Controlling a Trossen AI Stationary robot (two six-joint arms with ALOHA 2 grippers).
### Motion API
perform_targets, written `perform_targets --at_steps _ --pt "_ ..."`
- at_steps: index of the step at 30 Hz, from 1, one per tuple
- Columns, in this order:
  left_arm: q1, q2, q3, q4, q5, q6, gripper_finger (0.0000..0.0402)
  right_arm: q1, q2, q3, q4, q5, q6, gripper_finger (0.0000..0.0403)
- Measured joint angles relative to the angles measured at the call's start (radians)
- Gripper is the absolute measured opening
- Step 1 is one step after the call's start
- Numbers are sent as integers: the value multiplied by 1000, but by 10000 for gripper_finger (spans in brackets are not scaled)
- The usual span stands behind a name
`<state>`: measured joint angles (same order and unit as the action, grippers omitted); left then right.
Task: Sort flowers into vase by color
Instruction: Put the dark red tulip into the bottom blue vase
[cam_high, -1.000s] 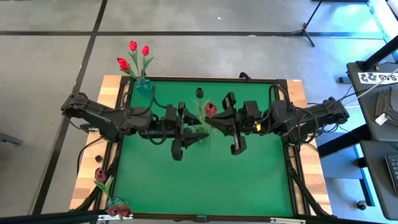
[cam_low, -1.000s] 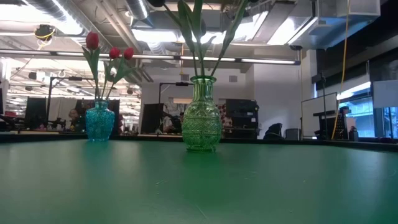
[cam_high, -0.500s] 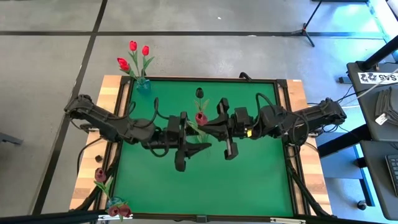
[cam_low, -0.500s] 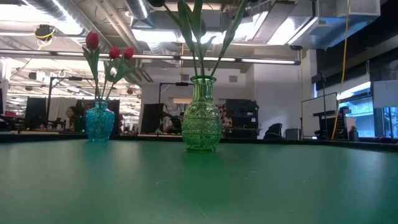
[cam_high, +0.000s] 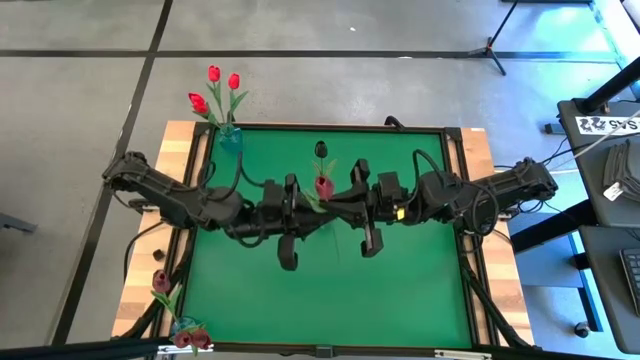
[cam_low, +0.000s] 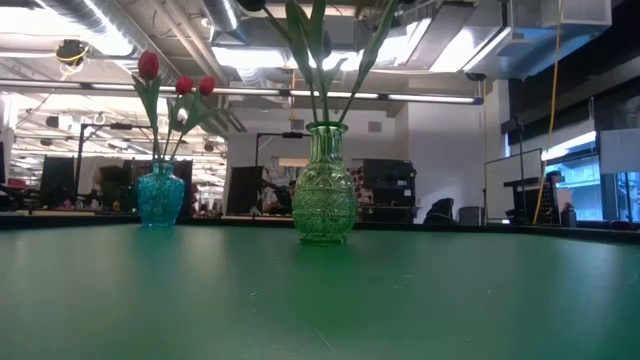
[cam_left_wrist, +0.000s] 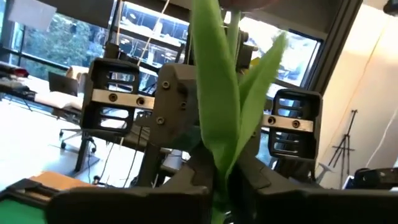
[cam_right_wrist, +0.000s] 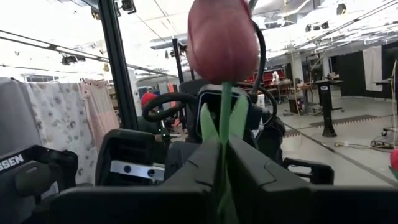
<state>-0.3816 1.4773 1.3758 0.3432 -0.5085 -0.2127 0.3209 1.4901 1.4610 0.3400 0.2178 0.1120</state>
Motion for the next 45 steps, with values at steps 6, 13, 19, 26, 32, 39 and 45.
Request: perform_targets --at_steps 6,13,19,26,32,39,45 --pt "6 -2 0 -41 31 -72 6 0 -1 0 -15 17 -4 74" --pt "6 -98 0 -244 109 -146 3 0 -49 1 -19 17 -13 177" --pt "-10 -199 0 -407 193 -177 2 1 -93 -1 -146 52 -12 274" --pt "-151 -366 0 -595 287 -165 1 99 -106 0 -248 212 -12 296" --pt "-350 -482 0 -643 277 -26 2 224 -84 0 -273 437 3 279" --pt "-461 -515 0 -525 361 70 4 291 -48 -1 -277 680 170 271" --pt "-465 -499 1 -277 641 47 4 290 -30 -1 -282 687 303 270"
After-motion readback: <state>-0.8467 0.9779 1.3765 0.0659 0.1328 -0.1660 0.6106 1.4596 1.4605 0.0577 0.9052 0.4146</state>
